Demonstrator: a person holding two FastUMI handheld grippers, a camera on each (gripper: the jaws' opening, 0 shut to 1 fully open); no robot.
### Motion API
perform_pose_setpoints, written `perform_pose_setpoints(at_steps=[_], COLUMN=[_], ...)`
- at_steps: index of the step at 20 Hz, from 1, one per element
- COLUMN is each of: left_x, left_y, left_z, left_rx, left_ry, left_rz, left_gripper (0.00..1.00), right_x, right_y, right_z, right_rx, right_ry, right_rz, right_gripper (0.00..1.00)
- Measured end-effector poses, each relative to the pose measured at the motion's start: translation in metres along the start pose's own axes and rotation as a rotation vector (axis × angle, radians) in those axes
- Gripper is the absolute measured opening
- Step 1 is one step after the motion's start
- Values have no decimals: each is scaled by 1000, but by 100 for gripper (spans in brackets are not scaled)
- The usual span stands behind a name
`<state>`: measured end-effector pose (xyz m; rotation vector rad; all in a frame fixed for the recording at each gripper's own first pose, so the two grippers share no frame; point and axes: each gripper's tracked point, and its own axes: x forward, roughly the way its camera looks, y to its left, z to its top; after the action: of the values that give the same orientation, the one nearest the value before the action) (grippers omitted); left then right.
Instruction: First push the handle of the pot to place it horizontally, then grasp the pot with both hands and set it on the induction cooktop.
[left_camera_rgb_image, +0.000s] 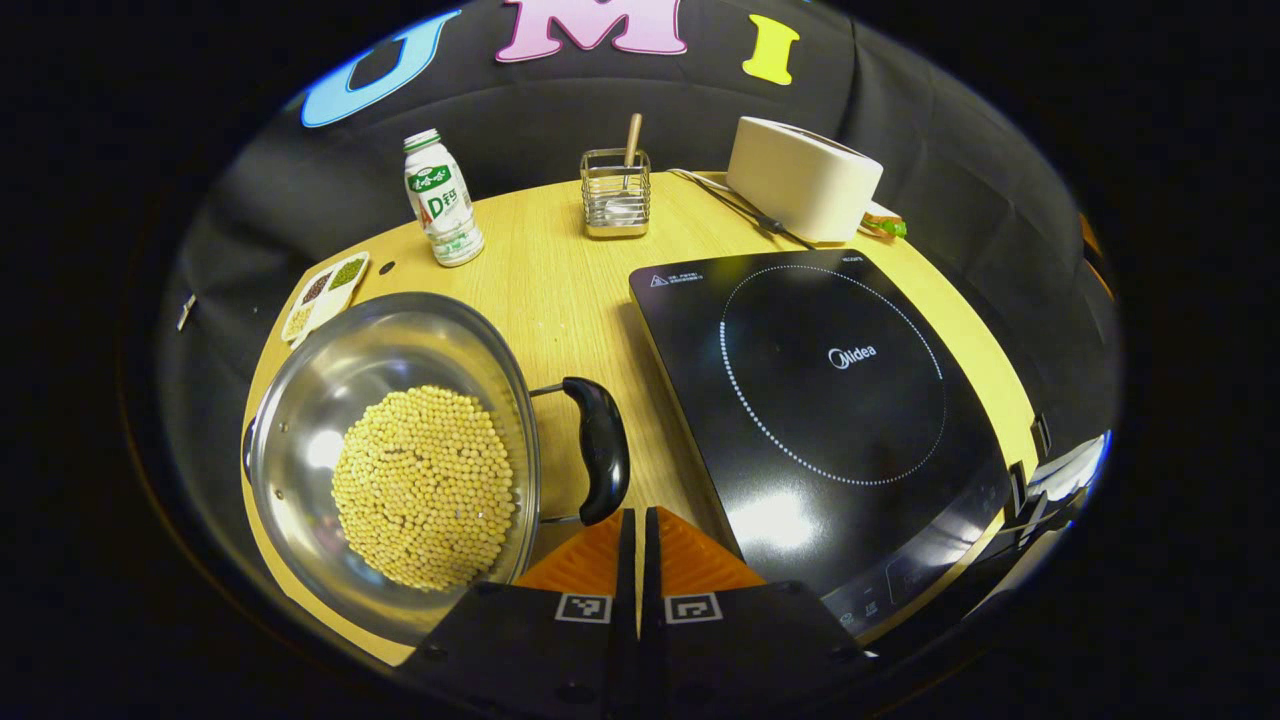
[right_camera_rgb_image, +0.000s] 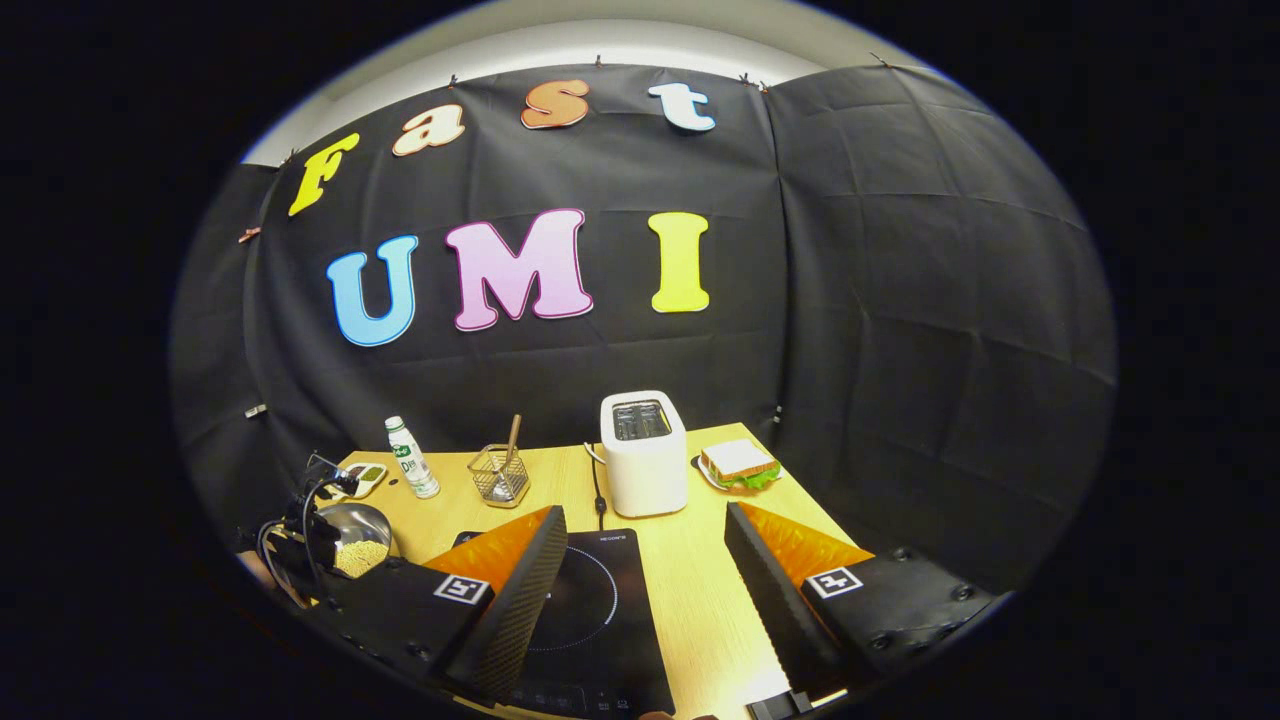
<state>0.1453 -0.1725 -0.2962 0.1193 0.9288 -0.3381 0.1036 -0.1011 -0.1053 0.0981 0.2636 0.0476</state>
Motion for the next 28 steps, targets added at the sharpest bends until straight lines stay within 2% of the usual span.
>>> perform_pose_setpoints(at_steps=[16,18,21,25,28], left_x=[10,3,-15,-48,-78], left_y=[3,0,-5,6,21], left_z=[25,27,26,17,4], left_rx=[39,58,23,-31,-64], left_ry=[-53,-75,-131,-220,-282], left_rz=[4,1,-18,9,24], left_gripper=[5,5,5,5,5], right_x=[-5,-5,-7,-8,-8], right_y=[-2,3,18,44,69], right_z=[3,3,2,-4,-22], right_rx=[-20,-21,-35,-51,-58], right_ry=[-6,-4,-2,15,73], right_rz=[-4,4,31,78,127], right_gripper=[99,99,99,99,99])
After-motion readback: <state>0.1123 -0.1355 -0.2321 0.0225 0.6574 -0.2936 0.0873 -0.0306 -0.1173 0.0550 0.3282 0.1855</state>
